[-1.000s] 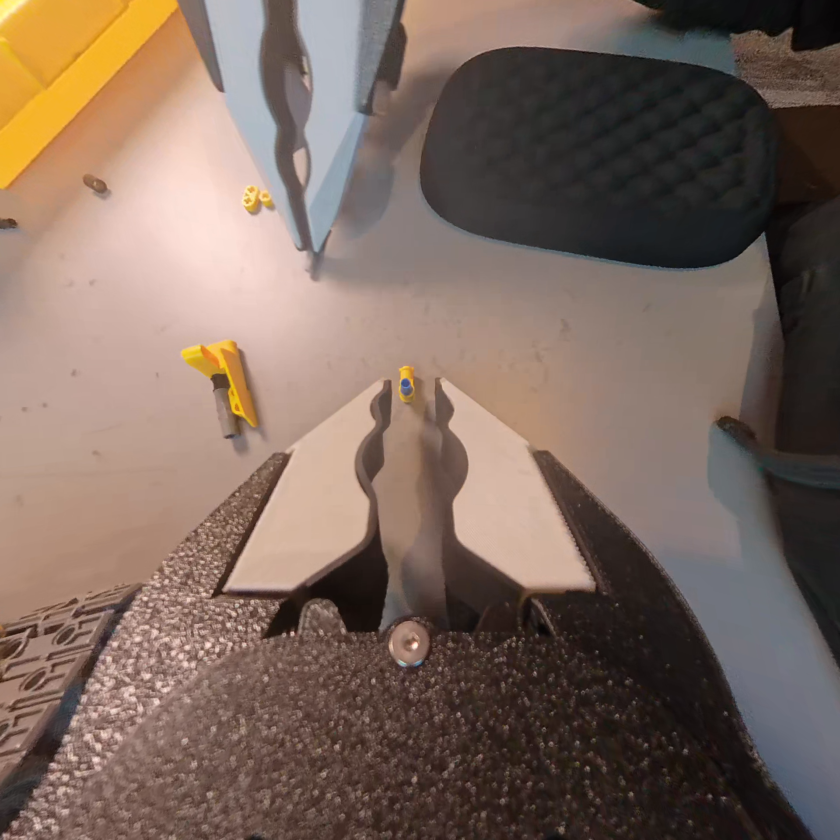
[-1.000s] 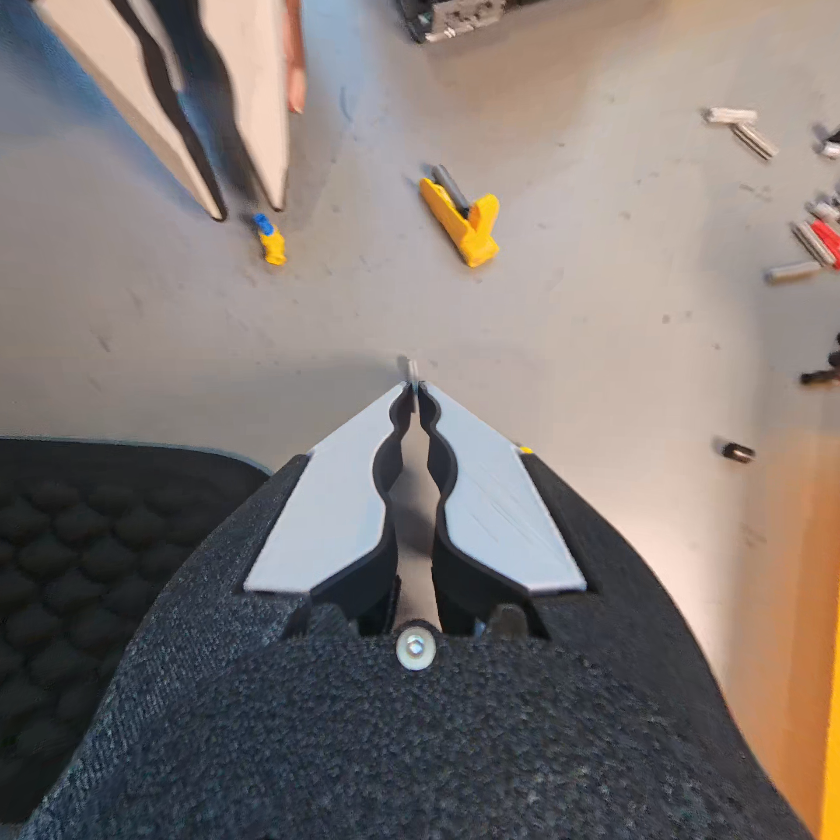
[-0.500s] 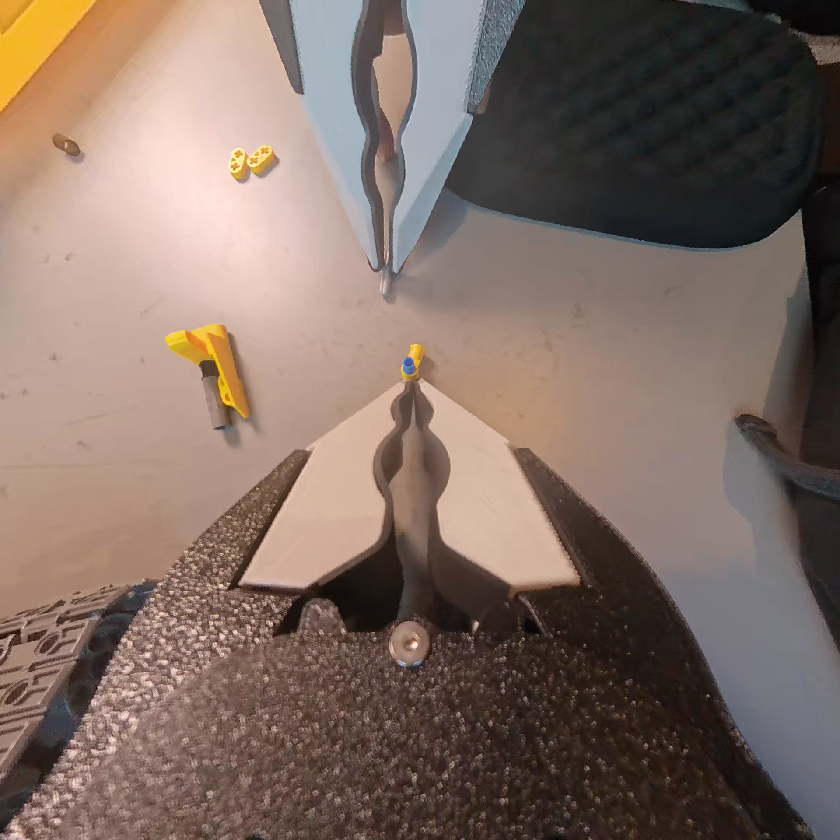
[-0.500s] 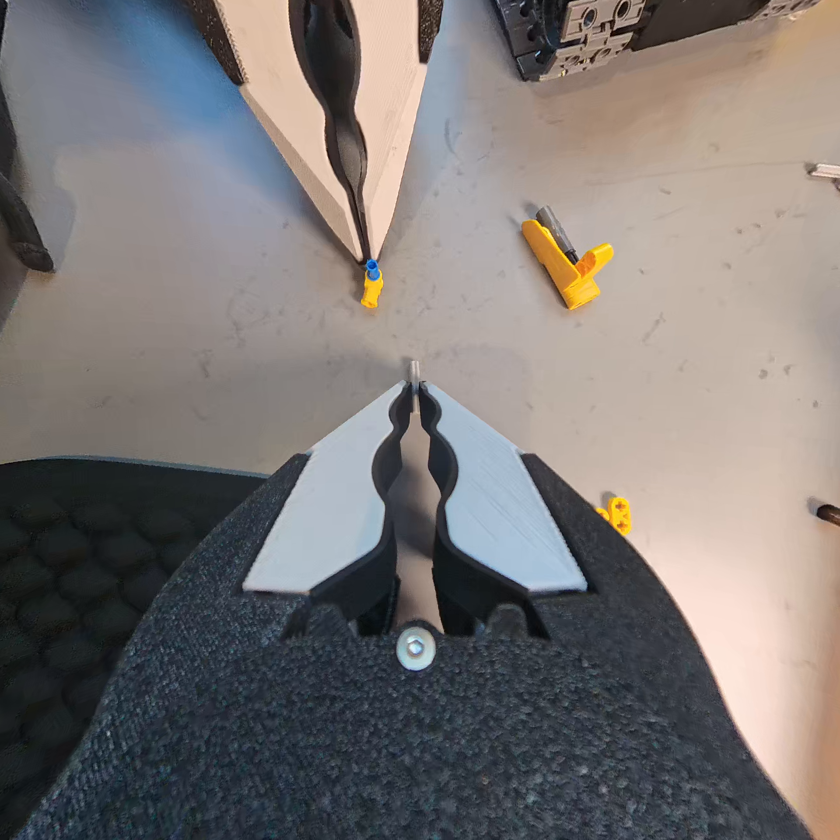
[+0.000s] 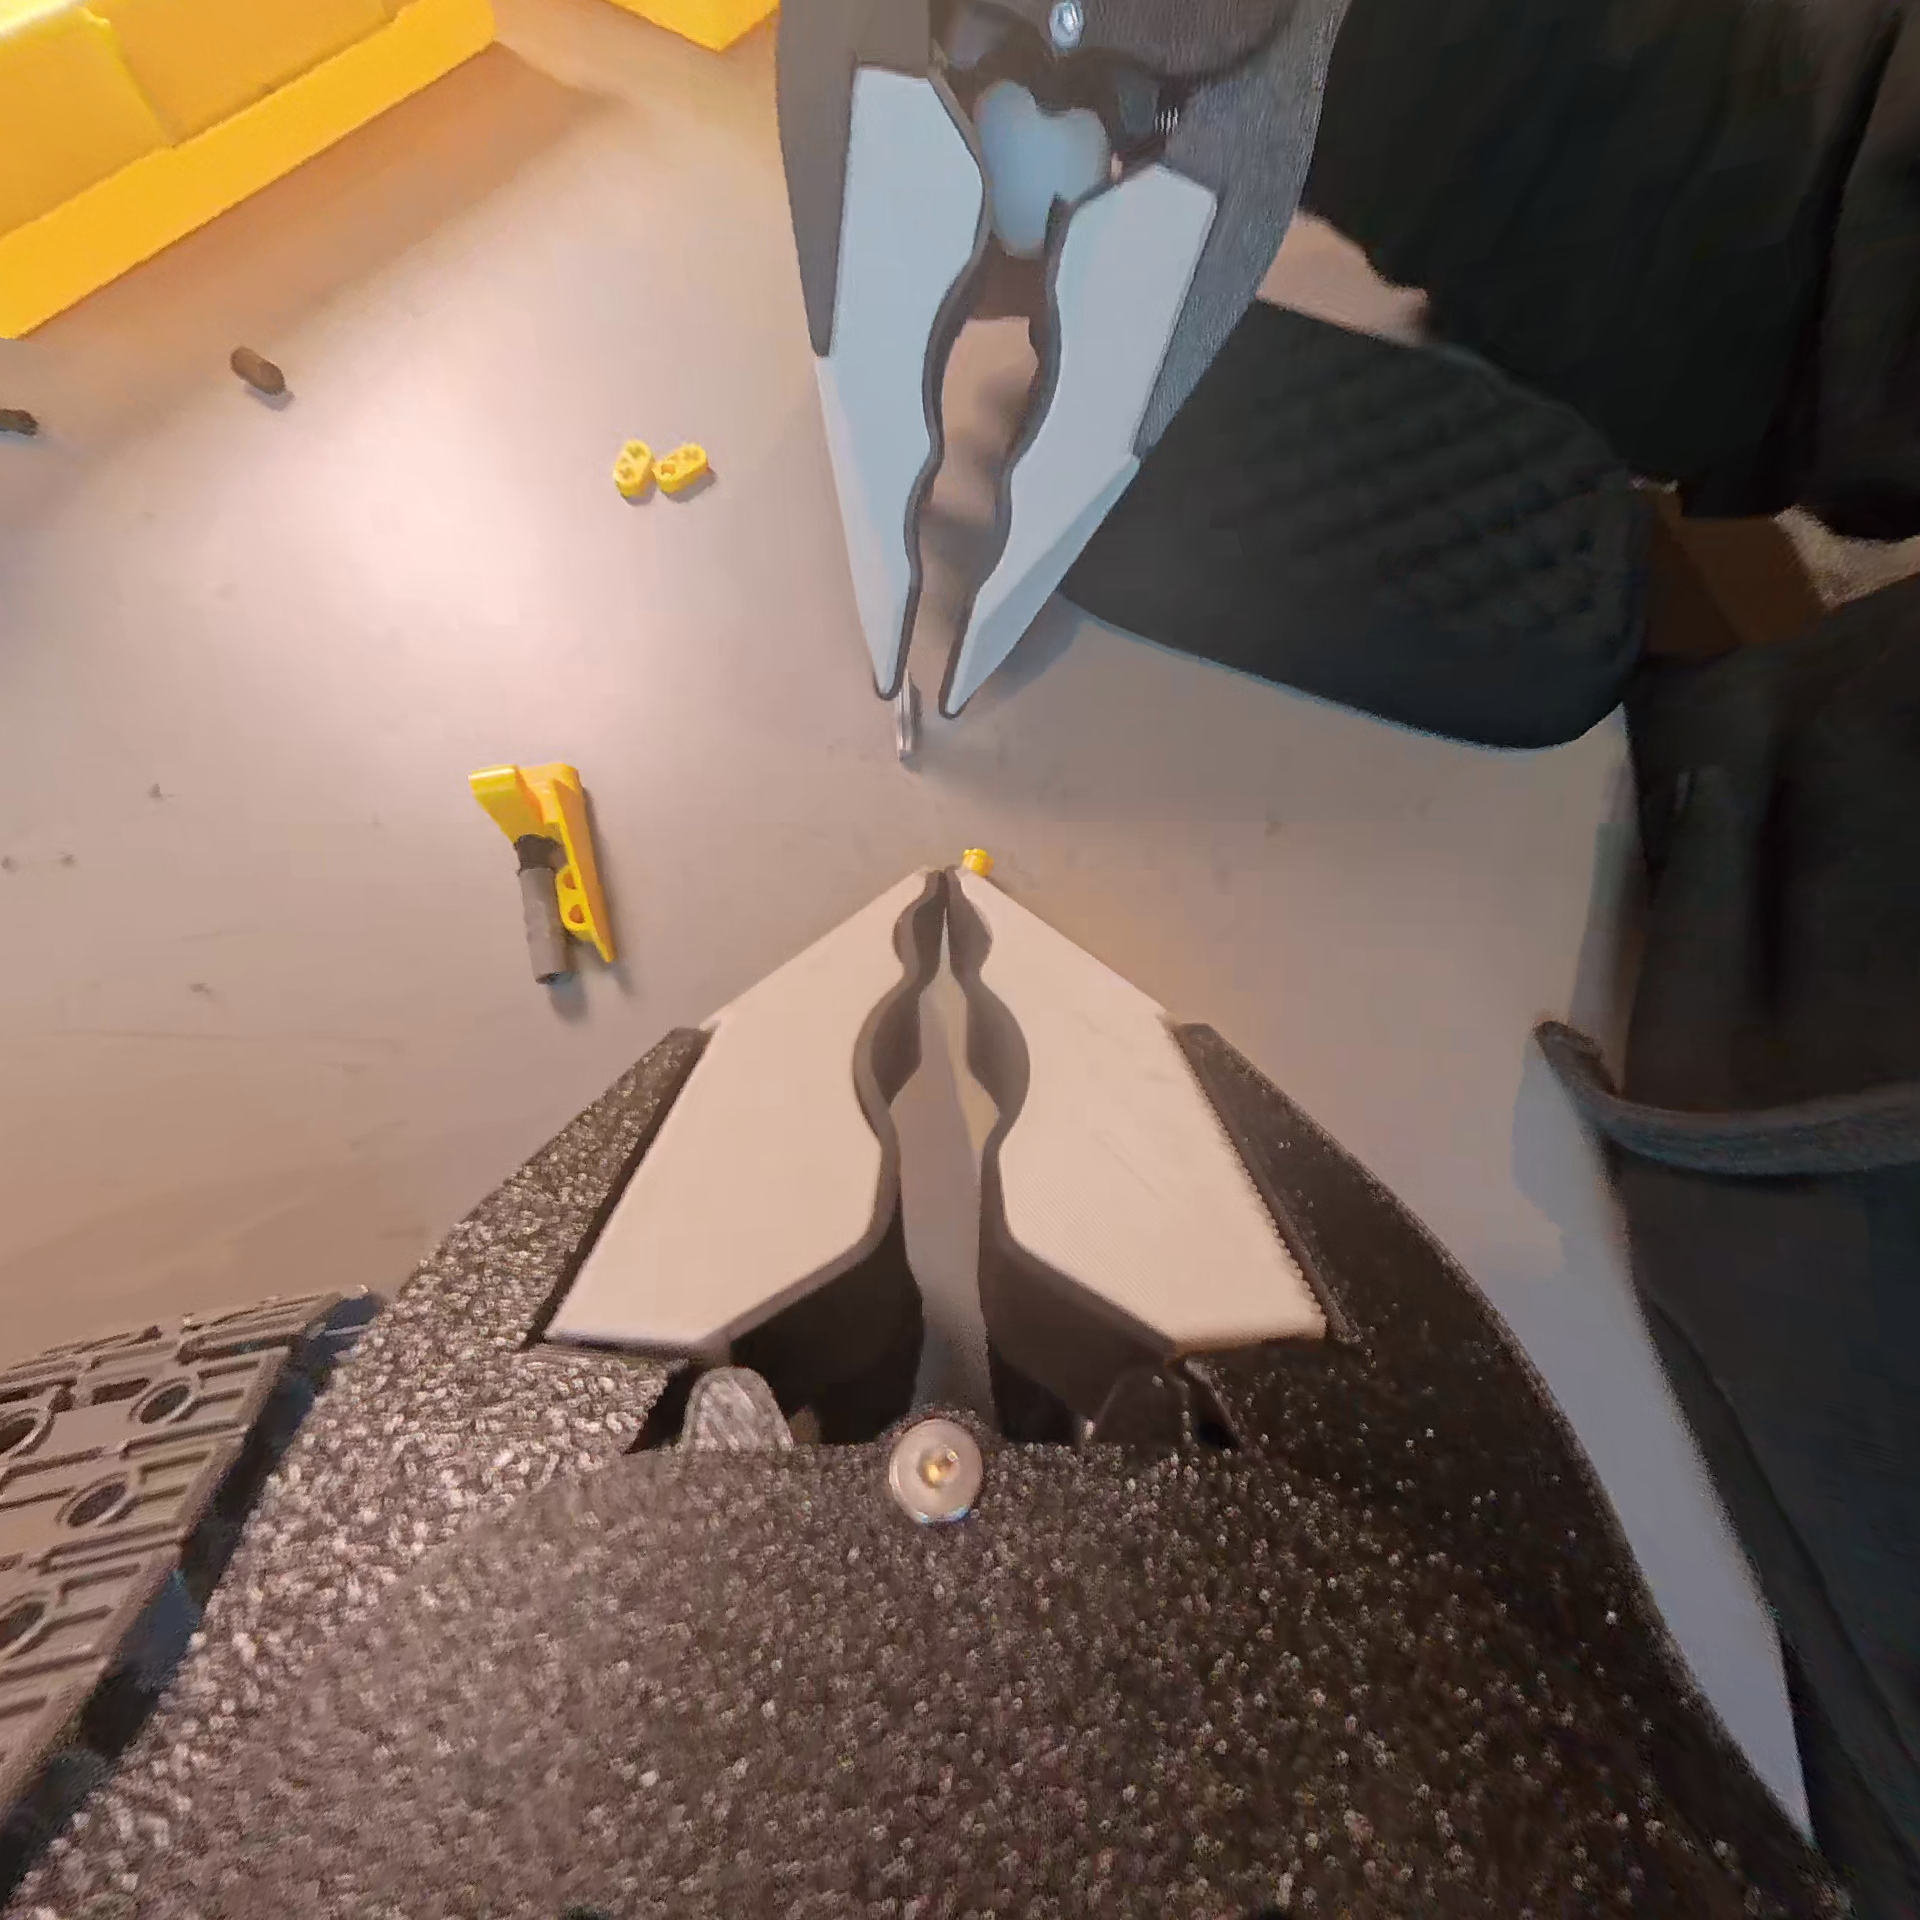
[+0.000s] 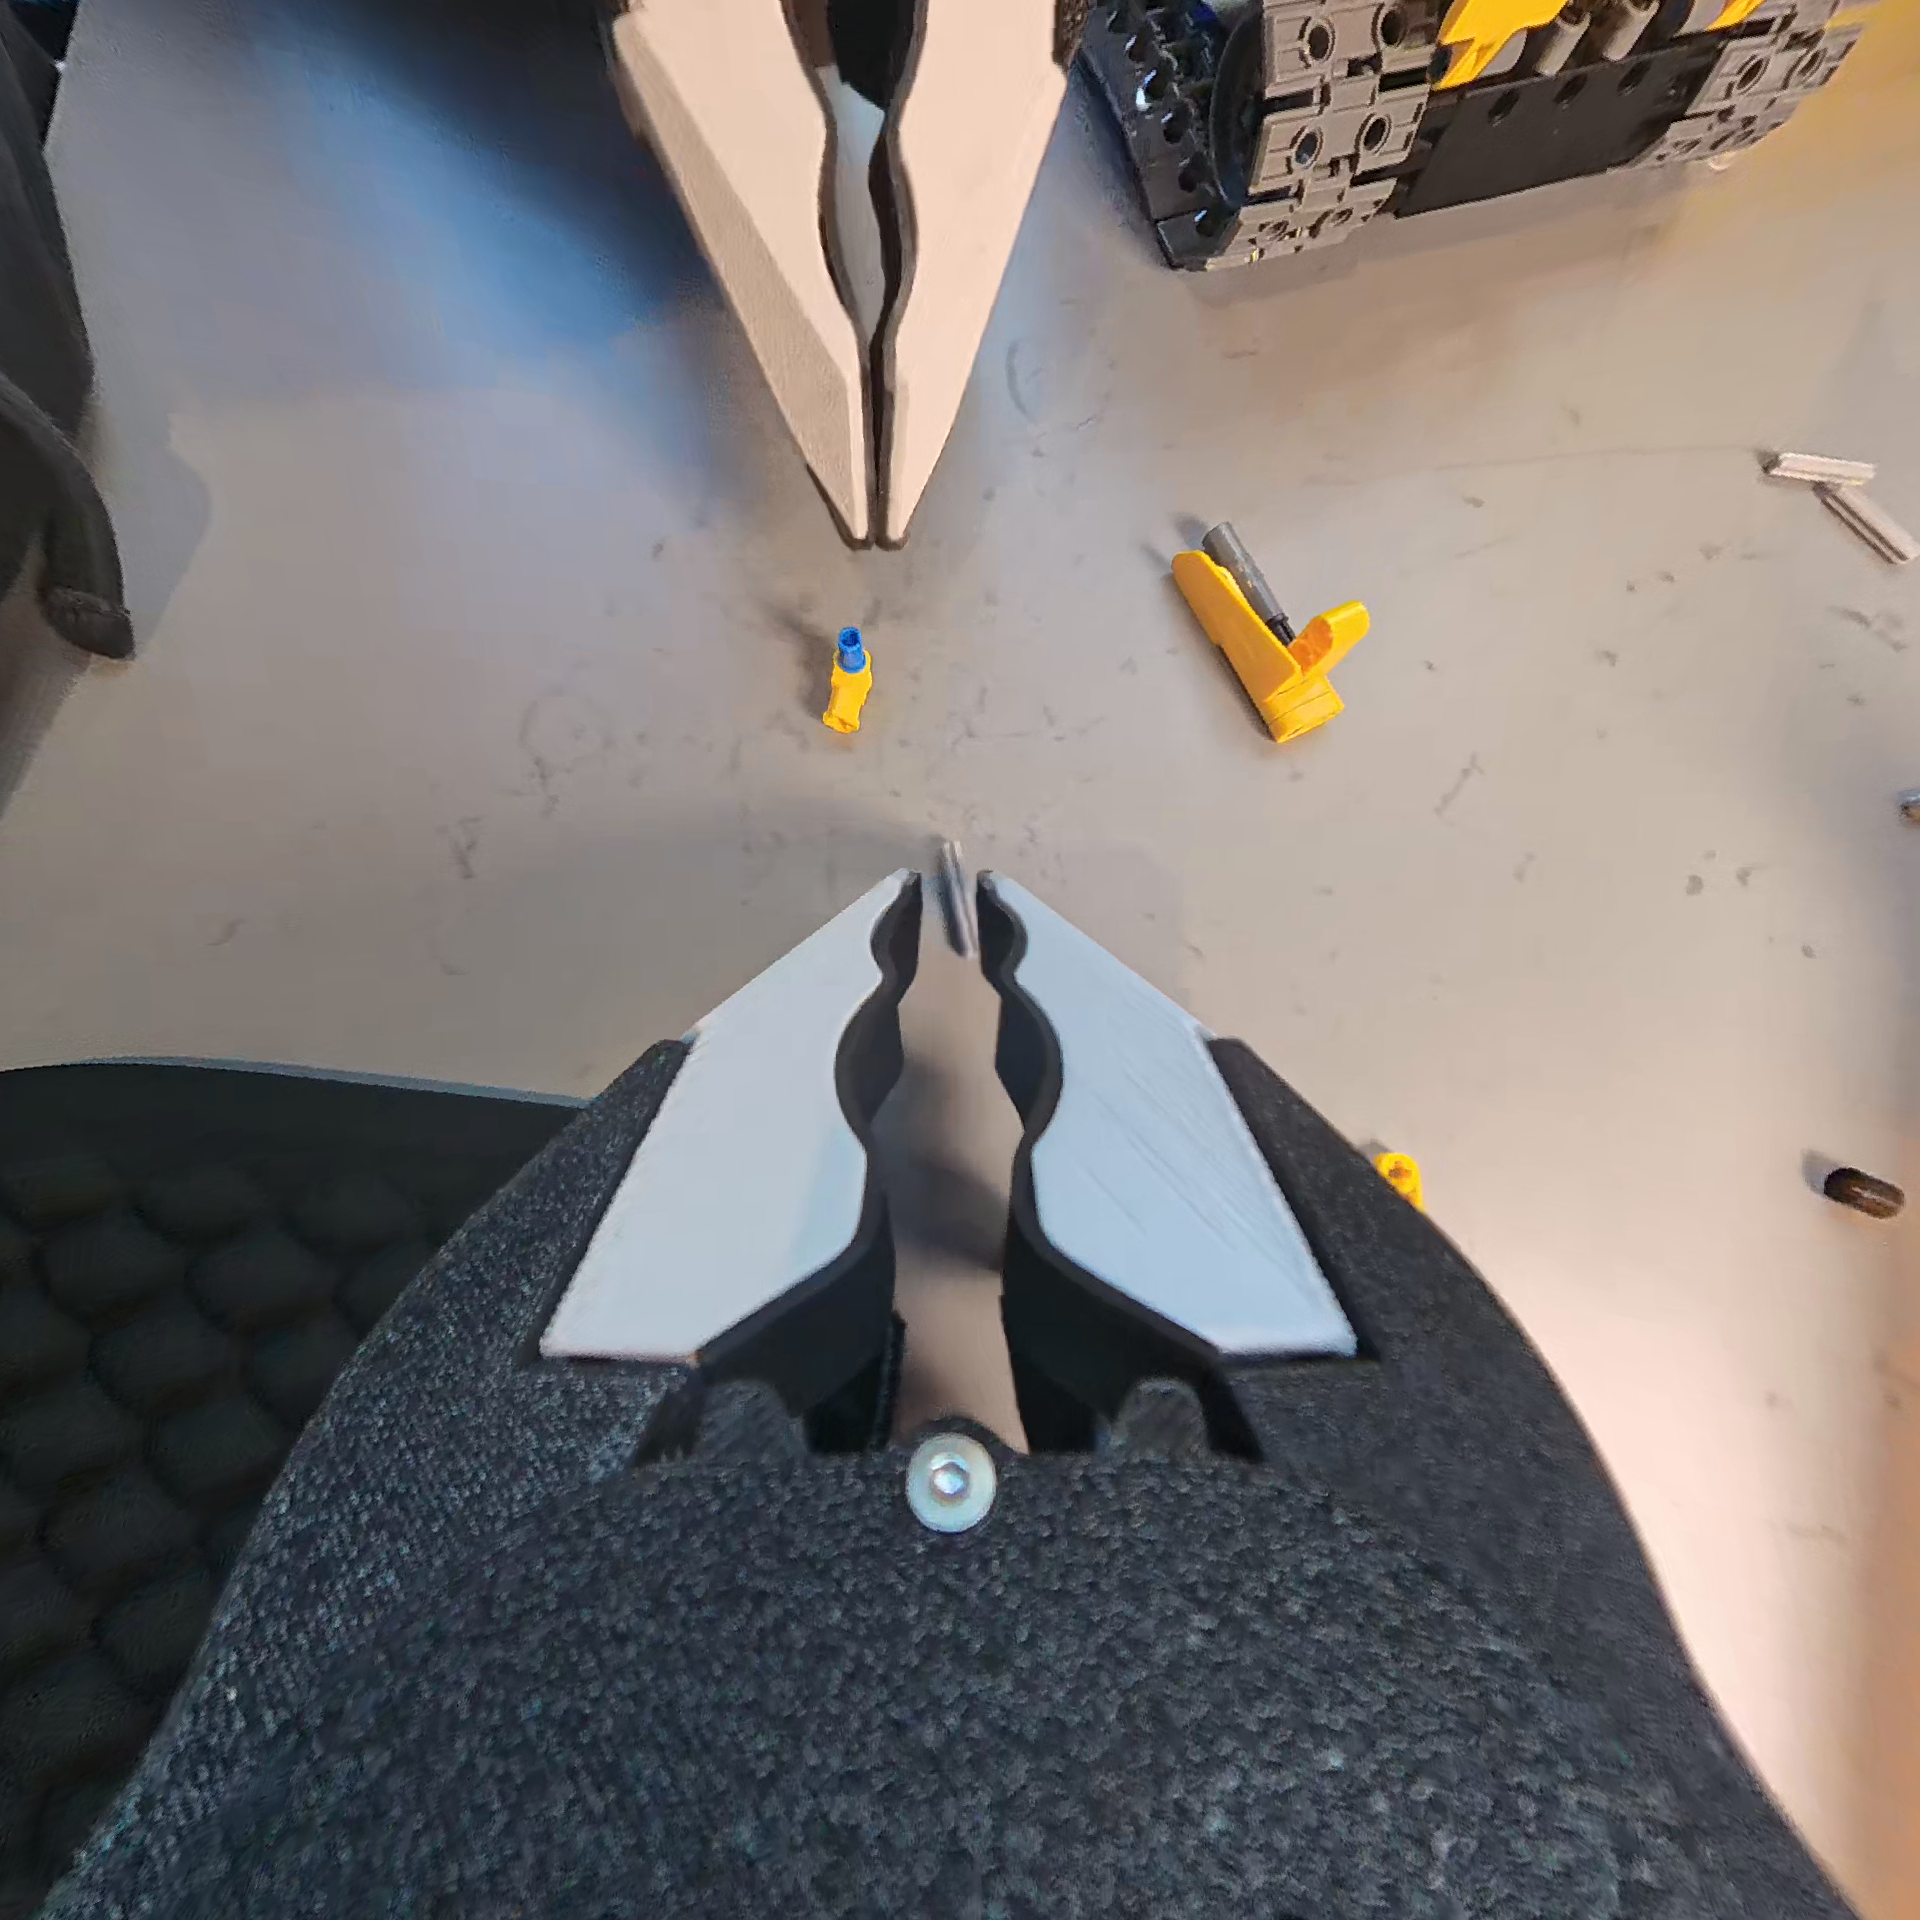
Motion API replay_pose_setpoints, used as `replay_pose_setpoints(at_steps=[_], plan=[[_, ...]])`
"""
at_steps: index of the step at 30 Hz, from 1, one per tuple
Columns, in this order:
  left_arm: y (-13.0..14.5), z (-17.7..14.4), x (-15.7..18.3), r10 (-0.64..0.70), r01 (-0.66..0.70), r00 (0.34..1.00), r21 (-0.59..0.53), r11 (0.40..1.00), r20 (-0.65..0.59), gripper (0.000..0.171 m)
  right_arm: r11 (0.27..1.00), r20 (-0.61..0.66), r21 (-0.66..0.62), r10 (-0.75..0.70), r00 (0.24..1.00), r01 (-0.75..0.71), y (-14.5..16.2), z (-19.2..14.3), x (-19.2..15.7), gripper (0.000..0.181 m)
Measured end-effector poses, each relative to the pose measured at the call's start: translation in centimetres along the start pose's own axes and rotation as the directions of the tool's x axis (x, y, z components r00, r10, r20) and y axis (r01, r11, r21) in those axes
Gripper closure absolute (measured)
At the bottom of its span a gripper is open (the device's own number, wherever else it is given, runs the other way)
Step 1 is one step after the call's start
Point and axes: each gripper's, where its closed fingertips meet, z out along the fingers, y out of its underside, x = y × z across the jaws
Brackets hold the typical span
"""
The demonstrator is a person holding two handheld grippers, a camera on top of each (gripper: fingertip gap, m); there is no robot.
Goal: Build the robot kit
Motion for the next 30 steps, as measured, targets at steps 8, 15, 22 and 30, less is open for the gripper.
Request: replay_pose_setpoints(at_steps=[8,15,22,30], plan=[[-2.8,-2.9,-0.1,-0.16,0.194,0.973,0.211,0.958,-0.168,0.171,0.95,-0.082,0.294,-0.085,0.993,0.105,-5.7,-1.6,0.0,0.158],[-3.7,-3.6,0.5,-0.203,0.272,0.942,0.254,0.928,-0.267,0.171,0.881,-0.184,0.414,-0.164,0.969,0.228,-9.0,-1.4,-0.7,0.161],[-3.9,-3.7,0.7,-0.217,0.299,0.929,0.262,0.918,-0.298,0.171,0.872,-0.184,0.419,-0.193,0.964,0.254,-9.4,-1.0,-1.4,0.181],[-4.0,-4.0,0.3,-0.242,0.33,0.919,0.277,0.902,-0.31,0.171,0.869,-0.238,0.43,-0.151,0.96,0.243,-9.4,-1.5,-0.1,0.166]])
